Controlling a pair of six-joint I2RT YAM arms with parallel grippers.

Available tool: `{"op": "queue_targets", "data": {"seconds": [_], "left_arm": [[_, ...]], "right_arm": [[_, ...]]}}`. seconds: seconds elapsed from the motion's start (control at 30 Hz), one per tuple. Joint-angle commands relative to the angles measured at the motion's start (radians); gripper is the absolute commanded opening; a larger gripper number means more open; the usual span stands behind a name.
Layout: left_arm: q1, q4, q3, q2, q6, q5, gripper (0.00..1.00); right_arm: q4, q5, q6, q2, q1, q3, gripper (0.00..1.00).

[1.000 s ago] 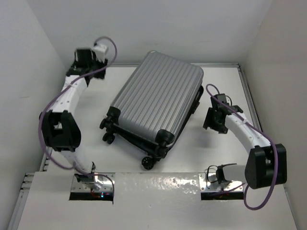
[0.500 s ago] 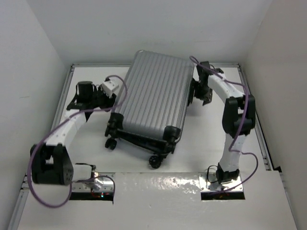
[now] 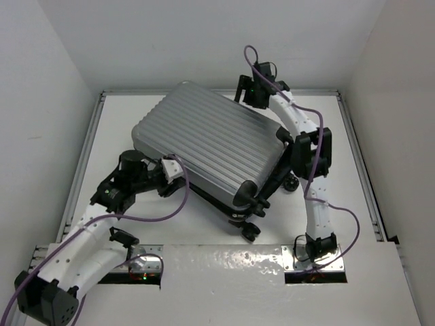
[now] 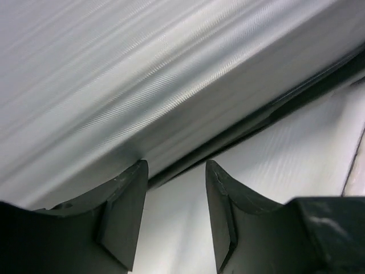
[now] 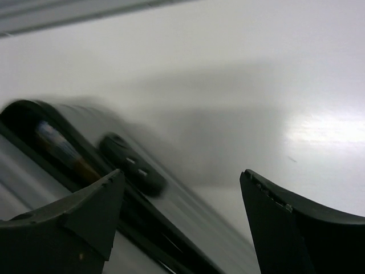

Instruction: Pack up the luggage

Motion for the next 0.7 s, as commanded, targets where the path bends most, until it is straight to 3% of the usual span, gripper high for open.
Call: {"op": "queue_targets", "data": {"seconds": [0.0, 0.1, 0.13, 0.23, 0.3, 0.37, 0.43, 0.53, 0.57, 0.67], "left_arm": [[0.001, 0.084, 0.180, -0.067, -0.088, -0.022, 0.43], [0.001, 0.145, 0.350, -0.029, -0.230, -0.020, 0.44], [0.001, 0.169, 0.398, -0.004, -0.280, -0.052, 0.44], [0.005, 0.144, 0.620, 0.184, -0.362, -0.273, 0.44], [0.064, 0.107, 0.777, 0.371, -0.363, -0.408, 0.43], [0.163, 0.096, 0.882, 0.532, -0.392, -0.395, 0.42], [0.267, 0.059, 1.012, 0.705, -0.431, -0.411, 0.42], [0.356, -0.069, 1.204, 0.955, -0.489, -0.454, 0.42], [0.410, -0.097, 1.320, 1.009, -0.533, -0.418, 0.41], [0.445, -0.114, 1.421, 1.157, -0.553, -0.396, 0.41]], "right_arm": [[-0.149, 0.052, -0.044, -0.237, -0.113, -0.055, 0.82], [-0.171, 0.205, -0.143, -0.421, -0.208, -0.193, 0.84], [-0.182, 0.333, -0.164, -0.464, -0.210, -0.218, 0.85], [-0.286, 0.496, -0.193, -0.611, -0.218, -0.300, 0.89], [-0.366, 0.480, -0.169, -0.740, -0.218, -0.435, 0.90], [-0.381, 0.437, -0.138, -0.843, -0.218, -0.573, 0.89], [-0.351, 0.419, -0.086, -1.018, -0.216, -0.826, 0.86], [-0.325, 0.393, 0.008, -1.227, -0.213, -1.127, 0.74], [-0.314, 0.370, 0.031, -1.271, -0.208, -1.246, 0.64], [-0.283, 0.333, 0.094, -1.391, -0.201, -1.392, 0.46]]}}
